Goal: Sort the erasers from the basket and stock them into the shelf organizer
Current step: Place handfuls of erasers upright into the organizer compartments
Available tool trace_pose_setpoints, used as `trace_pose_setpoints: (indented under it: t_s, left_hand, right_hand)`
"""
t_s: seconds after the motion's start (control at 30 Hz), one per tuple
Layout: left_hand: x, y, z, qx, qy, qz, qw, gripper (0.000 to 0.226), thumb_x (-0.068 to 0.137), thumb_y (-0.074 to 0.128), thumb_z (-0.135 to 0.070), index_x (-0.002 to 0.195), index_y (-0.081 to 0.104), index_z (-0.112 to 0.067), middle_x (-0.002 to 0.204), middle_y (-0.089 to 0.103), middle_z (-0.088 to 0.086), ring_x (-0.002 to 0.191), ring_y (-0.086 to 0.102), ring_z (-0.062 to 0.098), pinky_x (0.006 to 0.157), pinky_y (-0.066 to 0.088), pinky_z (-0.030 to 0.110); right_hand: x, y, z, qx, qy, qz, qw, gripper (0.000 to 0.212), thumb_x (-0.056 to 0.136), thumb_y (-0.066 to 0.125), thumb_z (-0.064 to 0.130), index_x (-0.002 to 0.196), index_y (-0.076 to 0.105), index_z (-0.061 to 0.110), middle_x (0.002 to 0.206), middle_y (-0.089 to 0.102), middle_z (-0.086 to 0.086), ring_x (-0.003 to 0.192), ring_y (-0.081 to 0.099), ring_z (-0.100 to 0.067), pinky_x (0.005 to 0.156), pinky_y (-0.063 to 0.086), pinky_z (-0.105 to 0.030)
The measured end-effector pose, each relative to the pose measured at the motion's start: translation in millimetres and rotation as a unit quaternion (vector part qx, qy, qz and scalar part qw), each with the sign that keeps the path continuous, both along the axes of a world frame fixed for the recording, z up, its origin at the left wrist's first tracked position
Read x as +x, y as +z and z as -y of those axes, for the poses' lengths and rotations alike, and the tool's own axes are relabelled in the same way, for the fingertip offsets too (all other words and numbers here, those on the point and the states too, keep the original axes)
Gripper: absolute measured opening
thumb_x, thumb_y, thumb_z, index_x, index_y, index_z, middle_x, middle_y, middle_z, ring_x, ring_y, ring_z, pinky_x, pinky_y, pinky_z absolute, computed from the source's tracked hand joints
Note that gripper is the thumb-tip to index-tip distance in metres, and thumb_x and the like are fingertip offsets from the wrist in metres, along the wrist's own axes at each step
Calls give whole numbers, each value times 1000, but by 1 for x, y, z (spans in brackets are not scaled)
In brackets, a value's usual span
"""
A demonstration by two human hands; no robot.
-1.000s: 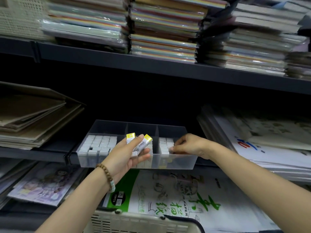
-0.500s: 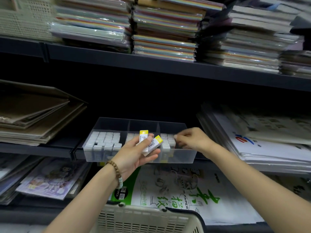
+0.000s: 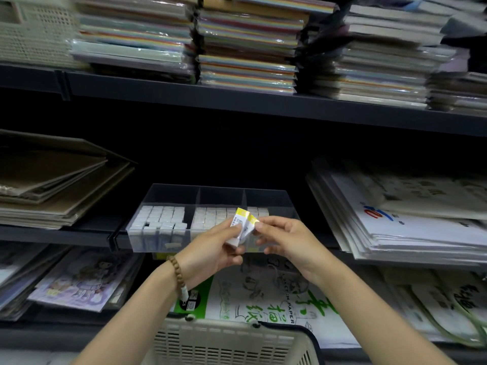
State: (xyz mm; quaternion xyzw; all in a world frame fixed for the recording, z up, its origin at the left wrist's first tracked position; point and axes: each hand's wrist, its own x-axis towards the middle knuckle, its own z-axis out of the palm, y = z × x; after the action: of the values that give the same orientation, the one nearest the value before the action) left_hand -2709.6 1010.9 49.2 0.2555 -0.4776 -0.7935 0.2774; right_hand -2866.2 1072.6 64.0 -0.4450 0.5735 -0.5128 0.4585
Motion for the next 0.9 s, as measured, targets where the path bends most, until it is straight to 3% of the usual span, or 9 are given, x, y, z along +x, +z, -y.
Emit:
trace_pose_setpoints:
  t_s: [0.13,0.23,0.3,0.4,0.5,0.67,0.8,0.9]
  left_hand:
    - [12,5,4,-132,0,94,987,37,82,64,-22,119,61,-23,88,60,-1,64,56,5,61,50,19]
    - [16,7,7,-186,57,138,971,44,79,71,-20,120,58,-23,96,64,4,66,63,5,64,52,19]
    - [16,6,8,-182,103,116,971,45,74,75,-21,116,60,-22,97,70,5,75,68,10,66,53,19]
    - [14,4,7,-119,132,27,984,50,65,76,-22,113,61,-17,101,73,5,92,70,15,71,54,18]
    - [13,4,6,-113,155,0,981,50,61,76,-29,107,65,-13,98,74,4,91,70,13,70,53,15]
    - [10,4,4,-185,164,37,968,45,59,77,-37,99,71,-17,95,74,2,87,70,11,68,53,16]
    - [4,2,4,-198,178,36,963,41,61,75,-37,98,73,-19,95,73,2,85,71,14,69,55,20]
    - [-2,2,7,-204,172,30,963,38,71,67,-36,105,69,-18,97,74,3,87,71,16,70,56,20]
  right_hand:
    - [0,0,0,7,15,63,998,24,93,56,26,106,70,12,101,72,-5,85,66,-14,67,52,-22]
    - [2,0,0,-5,27,29,999,26,88,61,33,106,69,16,99,73,-3,89,69,-16,68,52,-21]
    - [4,-2,1,-13,20,30,999,29,84,66,30,108,67,13,100,73,-5,92,70,-18,71,53,-20]
    - [6,-3,2,-18,26,102,994,29,84,67,20,109,64,6,101,73,-10,95,70,-23,76,56,-22]
    - [6,-2,2,-21,44,135,990,33,79,70,10,110,60,5,103,71,-14,96,69,-25,78,56,-24]
    - [5,-1,1,-24,55,-11,998,32,83,67,31,109,67,14,105,71,-4,103,65,-15,91,53,-28]
    - [2,-1,1,-27,84,-72,993,26,85,63,39,109,68,28,105,71,4,103,63,-10,90,50,-26]
    - [-4,1,3,-33,85,-89,992,24,86,64,34,109,68,29,105,71,5,97,65,-8,83,49,-21]
